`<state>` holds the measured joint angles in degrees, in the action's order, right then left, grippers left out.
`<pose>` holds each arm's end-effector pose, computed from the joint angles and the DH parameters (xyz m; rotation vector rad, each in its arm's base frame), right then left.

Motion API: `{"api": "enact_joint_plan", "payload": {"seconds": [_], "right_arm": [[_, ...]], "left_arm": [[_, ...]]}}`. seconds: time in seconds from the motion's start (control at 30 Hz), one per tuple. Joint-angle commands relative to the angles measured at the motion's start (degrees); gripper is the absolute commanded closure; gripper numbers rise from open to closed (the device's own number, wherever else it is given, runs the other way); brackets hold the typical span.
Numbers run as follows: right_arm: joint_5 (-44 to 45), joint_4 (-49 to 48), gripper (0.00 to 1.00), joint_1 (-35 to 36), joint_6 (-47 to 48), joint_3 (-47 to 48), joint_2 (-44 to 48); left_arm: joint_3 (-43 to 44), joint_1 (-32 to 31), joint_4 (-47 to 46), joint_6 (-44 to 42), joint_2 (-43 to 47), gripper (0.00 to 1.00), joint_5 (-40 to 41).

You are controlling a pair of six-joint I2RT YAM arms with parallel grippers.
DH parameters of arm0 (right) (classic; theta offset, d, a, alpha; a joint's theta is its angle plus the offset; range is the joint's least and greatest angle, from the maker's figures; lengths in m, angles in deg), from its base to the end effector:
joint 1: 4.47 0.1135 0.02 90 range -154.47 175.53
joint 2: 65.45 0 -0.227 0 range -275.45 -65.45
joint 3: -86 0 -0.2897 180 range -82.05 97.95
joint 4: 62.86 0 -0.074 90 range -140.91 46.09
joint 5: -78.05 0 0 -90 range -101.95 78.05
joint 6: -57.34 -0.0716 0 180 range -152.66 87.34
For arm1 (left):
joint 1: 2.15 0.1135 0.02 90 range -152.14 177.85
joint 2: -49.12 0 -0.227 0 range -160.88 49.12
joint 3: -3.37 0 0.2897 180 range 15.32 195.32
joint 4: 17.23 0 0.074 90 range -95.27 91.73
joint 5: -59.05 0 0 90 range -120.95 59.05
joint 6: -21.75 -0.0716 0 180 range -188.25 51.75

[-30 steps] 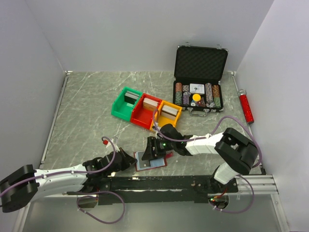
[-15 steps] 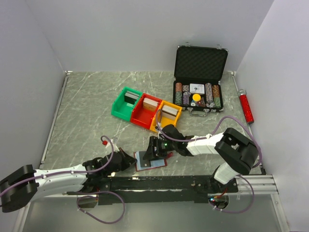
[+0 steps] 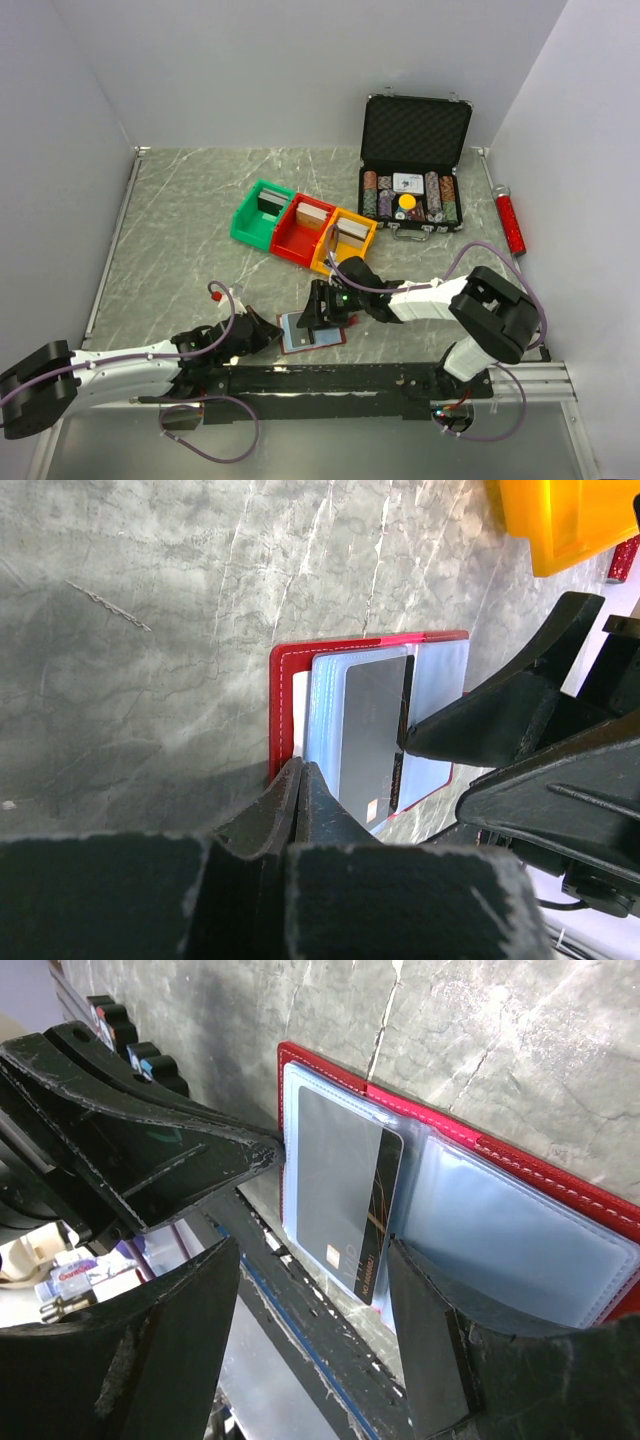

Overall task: Take the credit cards out of the card holder
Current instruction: Remove the credit card from the card holder.

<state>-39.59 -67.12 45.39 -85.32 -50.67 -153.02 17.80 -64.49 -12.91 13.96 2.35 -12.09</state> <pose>0.1830 0.2685 0.0499 -0.2365 2.6262 1.3565 0.1240 -0.1868 0.0393 -0.6038 2.3008 -1.0143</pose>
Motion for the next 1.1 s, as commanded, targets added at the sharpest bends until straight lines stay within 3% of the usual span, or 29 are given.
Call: {"api": "enact_joint_plan", "payload": {"seconds": [0.0,0.63,0.93,1.07], "right_arm": [[1.1,0.6,0.31,-0.5,1.0,-0.1,1.4],[-2.5,-4.4,0.46,-0.4,0.5,0.1,-1.8],[-0.8,-2.0,0.36,-0.4,1.1,-0.8,-0.8],[-0.7,-1.1,0.34,-0.4,1.8,-0.4,-0.6]], "left_arm": [[-2.4,-0.1,3.5,0.1,-0.5,0.99,2.0],[-2.3,-0.2,3.1,0.2,-1.1,0.99,2.0],[-2.3,-0.2,3.9,0.4,-0.3,0.99,2.2],[-0.9,-0.3,7.5,-1.0,4.3,0.99,3.6]]}}
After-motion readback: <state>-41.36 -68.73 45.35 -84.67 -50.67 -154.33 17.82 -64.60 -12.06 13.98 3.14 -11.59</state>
